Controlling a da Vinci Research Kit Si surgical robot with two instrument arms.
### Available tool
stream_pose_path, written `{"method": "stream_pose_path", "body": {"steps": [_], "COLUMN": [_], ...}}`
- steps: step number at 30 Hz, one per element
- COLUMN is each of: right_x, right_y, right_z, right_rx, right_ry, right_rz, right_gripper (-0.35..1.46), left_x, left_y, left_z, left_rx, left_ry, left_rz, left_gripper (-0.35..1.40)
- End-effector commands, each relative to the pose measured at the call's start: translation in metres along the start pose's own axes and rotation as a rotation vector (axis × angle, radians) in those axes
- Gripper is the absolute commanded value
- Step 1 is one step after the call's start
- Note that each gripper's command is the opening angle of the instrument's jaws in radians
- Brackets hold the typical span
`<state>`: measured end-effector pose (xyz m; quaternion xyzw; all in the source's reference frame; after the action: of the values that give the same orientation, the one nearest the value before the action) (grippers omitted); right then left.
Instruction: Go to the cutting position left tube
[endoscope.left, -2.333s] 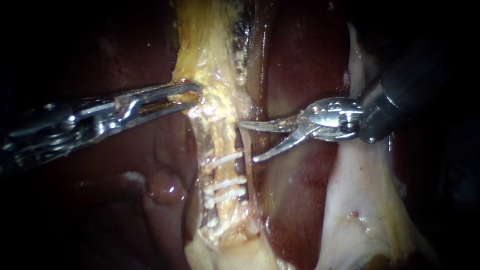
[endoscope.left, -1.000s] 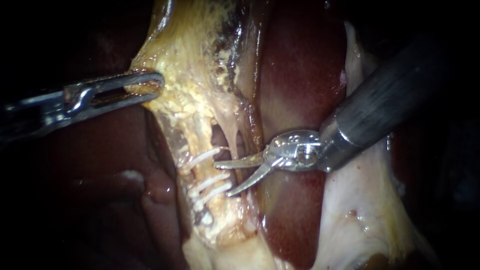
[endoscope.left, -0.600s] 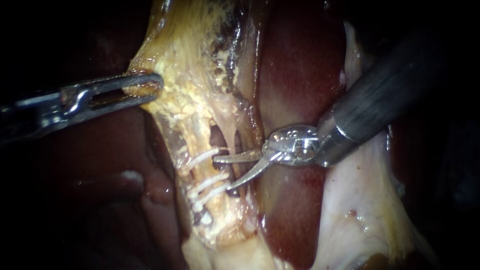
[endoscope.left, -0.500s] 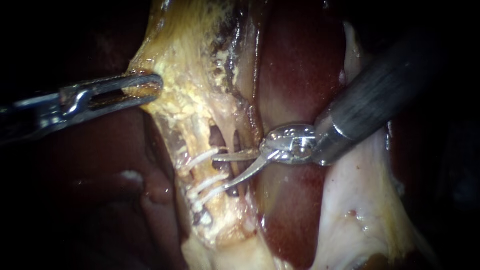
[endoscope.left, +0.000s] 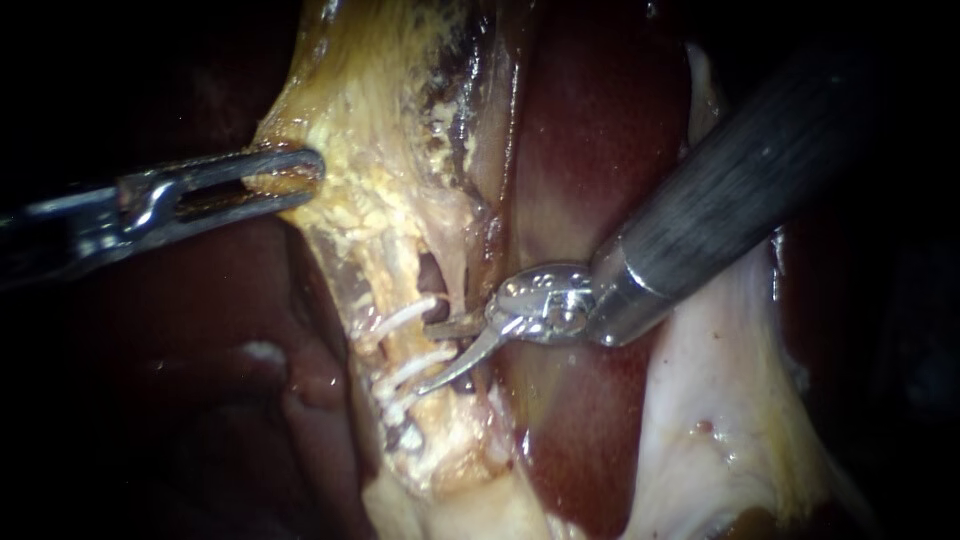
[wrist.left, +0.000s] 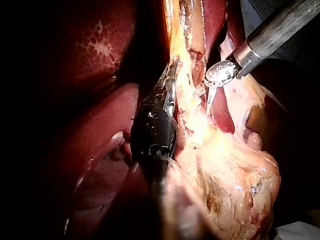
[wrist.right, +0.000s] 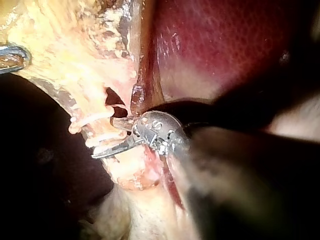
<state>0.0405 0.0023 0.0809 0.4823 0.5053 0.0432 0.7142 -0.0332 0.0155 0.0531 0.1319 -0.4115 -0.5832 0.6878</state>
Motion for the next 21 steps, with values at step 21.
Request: {"method": "stream_pose_path", "body": {"steps": [21], "right_x": [0.0023], "right_y": [-0.0002], "right_z": [0.0003], "right_rx": [0.109], "right_ry": [0.077], "right_rz": [0.000], "right_gripper": [1.21], "left_x": [-0.0003], "left_y": [0.0023], "left_z": [0.0005], "left_rx": [-0.008], "left_ry": [-0.003], "left_rz": [0.002], "left_gripper": [-0.35]}}
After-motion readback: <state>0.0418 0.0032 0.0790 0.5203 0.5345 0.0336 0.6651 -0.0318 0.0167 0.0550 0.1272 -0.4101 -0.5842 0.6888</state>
